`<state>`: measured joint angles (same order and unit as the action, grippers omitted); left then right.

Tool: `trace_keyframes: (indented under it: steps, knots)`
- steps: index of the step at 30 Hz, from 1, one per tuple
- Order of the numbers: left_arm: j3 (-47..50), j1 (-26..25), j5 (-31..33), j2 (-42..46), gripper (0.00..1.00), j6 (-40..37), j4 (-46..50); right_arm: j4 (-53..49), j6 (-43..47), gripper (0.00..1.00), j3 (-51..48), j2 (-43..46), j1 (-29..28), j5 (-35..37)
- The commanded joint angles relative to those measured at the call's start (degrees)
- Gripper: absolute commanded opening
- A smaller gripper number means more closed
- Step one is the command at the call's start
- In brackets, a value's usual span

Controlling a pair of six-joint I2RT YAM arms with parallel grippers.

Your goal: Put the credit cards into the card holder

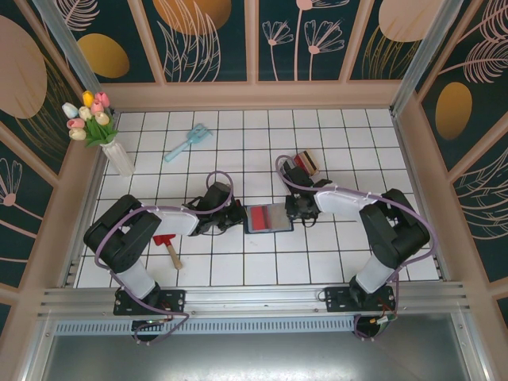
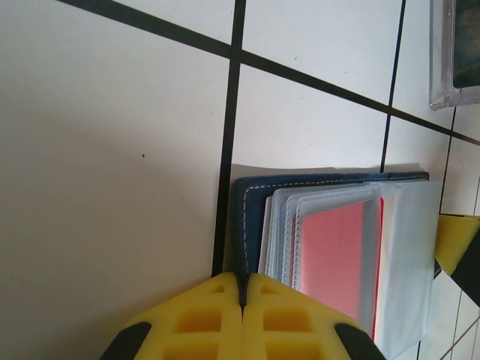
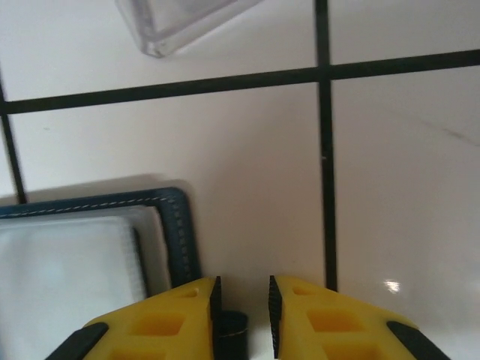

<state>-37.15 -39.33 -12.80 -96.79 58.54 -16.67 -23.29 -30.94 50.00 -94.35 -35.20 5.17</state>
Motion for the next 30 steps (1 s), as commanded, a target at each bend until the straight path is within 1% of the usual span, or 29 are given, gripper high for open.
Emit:
trace_keyframes:
  steps: [1, 3, 7, 9, 11, 13, 15, 16, 19, 20, 25, 30]
  knots:
    - [0.6, 0.1, 2.1, 0.3, 0.0, -1.0, 3.9, -6.3, 0.1, 0.28, -2.0, 0.5, 0.3, 2.4]
    - [0.5, 0.0, 2.0, 0.2, 0.0, -1.2, 4.1, -6.0, 0.3, 0.29, -1.9, 1.1, 0.3, 1.2]
    - [0.1, 0.1, 2.5, 0.5, 0.0, -1.5, 4.5, -10.1, -4.3, 0.25, -1.4, 0.6, 0.7, 7.1]
    - [0.2, 0.1, 2.6, 0.5, 0.0, -1.4, 4.5, -10.0, -5.4, 0.22, -2.1, 2.3, 1.3, 7.3]
    - [0.1, 0.1, 2.6, 0.5, 0.0, -1.6, 4.6, -8.8, -6.6, 0.23, -3.1, 5.1, 1.8, 6.8]
    - [-0.1, 0.1, 2.4, 0.4, 0.0, -1.9, 4.9, -6.5, -5.3, 0.24, -3.3, 7.5, 2.1, 3.9]
    - [-0.4, 0.1, 2.3, 0.3, 0.0, -2.0, 4.9, -3.8, -3.3, 0.25, -3.2, 9.6, 2.0, -0.5]
    - [-0.5, 0.1, 2.2, 0.1, 0.0, -2.1, 4.9, -2.3, -2.7, 0.28, -3.3, 10.5, 2.0, -3.2]
    - [-0.8, 0.1, 1.9, -0.1, 0.0, -2.2, 4.8, 1.0, -2.4, 0.37, -3.9, 11.4, 2.0, -7.9]
    - [-0.8, 0.1, 2.0, -0.1, 0.0, -2.2, 4.9, 1.8, -2.2, 0.38, -4.1, 11.0, 2.0, -9.4]
    - [-0.6, 0.1, 2.0, 0.1, 0.0, -2.2, 4.8, 1.6, -2.6, 0.39, -4.2, 7.8, 1.7, -8.9]
    - [-0.8, 0.1, 1.9, 0.1, 0.0, -2.3, 4.8, 1.1, -0.5, 0.4, -4.2, 3.8, 1.1, -11.4]
